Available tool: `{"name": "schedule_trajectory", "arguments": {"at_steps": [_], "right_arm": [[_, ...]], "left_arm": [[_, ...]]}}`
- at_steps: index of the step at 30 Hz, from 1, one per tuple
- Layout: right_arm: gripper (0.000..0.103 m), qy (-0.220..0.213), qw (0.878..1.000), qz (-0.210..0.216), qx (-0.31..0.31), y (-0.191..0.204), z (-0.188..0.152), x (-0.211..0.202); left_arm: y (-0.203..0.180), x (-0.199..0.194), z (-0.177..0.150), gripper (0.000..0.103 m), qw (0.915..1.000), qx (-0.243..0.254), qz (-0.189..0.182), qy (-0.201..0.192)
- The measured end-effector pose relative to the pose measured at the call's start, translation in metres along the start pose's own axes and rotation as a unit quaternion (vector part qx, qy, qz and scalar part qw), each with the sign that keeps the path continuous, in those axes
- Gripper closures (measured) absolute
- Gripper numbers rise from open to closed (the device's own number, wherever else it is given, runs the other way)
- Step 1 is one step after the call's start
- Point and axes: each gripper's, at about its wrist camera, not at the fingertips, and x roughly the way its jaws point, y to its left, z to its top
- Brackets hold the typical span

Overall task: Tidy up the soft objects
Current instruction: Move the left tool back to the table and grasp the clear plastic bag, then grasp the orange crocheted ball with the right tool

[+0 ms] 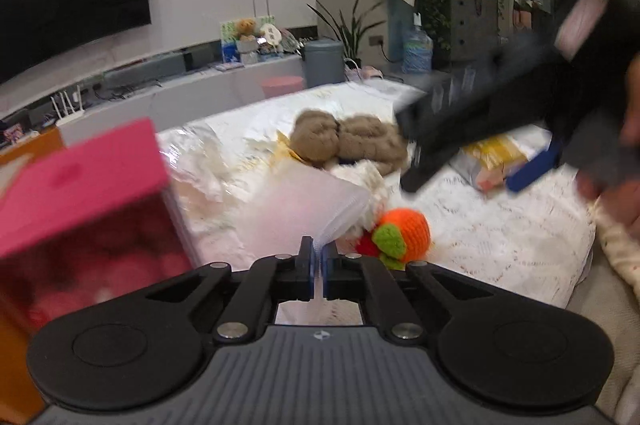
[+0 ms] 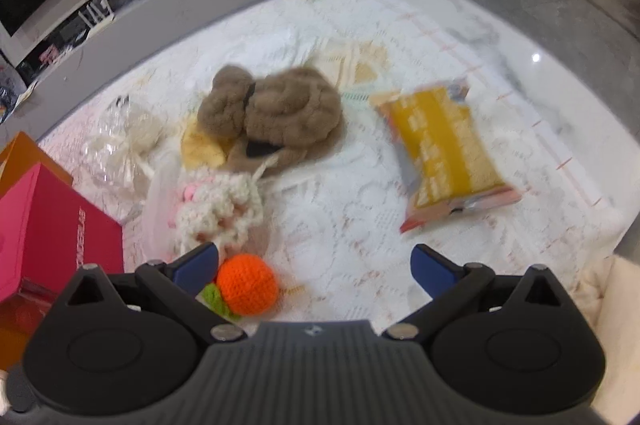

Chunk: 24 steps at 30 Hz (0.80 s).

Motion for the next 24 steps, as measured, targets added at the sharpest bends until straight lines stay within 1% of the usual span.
{"name": "schedule_trajectory", "arguments": {"at_steps": [2,5,8,11,15,17,18,19,20,22,24], "right_arm": [[0.003,0.019,1.000,0.005,-0.002,0.003,-0.003,0.009],[0.003,0.033,0.999,0.019,-0.012,0.011,-0.007,0.017],[0.004,0.026,0.999,0.016,-0.032,0.021,-0.008,0.023],[0.006,0.021,0.998,0.018,-0.050,0.029,-0.009,0.029],[0.009,0.025,0.996,0.019,-0.083,0.039,-0.012,0.039],[0.019,0.020,0.995,0.017,-0.099,0.043,-0.014,0.039],[0.023,0.017,0.994,0.017,-0.108,0.046,-0.015,0.039],[0.030,0.016,0.993,0.020,-0.116,0.048,-0.016,0.038],[0.041,0.018,0.992,0.025,-0.123,0.050,-0.017,0.037],[0.053,0.017,0.991,0.039,-0.127,0.053,-0.019,0.030],[0.054,0.007,0.990,0.032,-0.135,0.055,-0.019,0.024]], "left_arm": [[0.005,-0.015,0.006,0.100,1.0000,-0.005,-0.001,-0.003],[0.013,-0.040,0.015,0.100,0.9998,-0.017,-0.003,-0.008],[0.018,-0.061,0.023,0.100,0.9996,-0.025,-0.003,-0.014],[0.024,-0.082,0.026,0.100,0.9988,-0.035,-0.004,-0.033],[0.034,-0.097,0.033,0.100,0.9958,-0.066,-0.023,-0.059],[0.042,-0.100,0.038,0.100,0.9925,-0.088,-0.047,-0.070],[0.047,-0.103,0.040,0.100,0.9906,-0.097,-0.062,-0.074],[0.053,-0.103,0.043,0.100,0.9889,-0.104,-0.074,-0.077],[0.059,-0.106,0.045,0.100,0.9865,-0.115,-0.083,-0.082],[0.073,-0.111,0.049,0.100,0.9830,-0.129,-0.092,-0.093],[0.084,-0.122,0.053,0.100,0.9819,-0.130,-0.087,-0.107]]}}
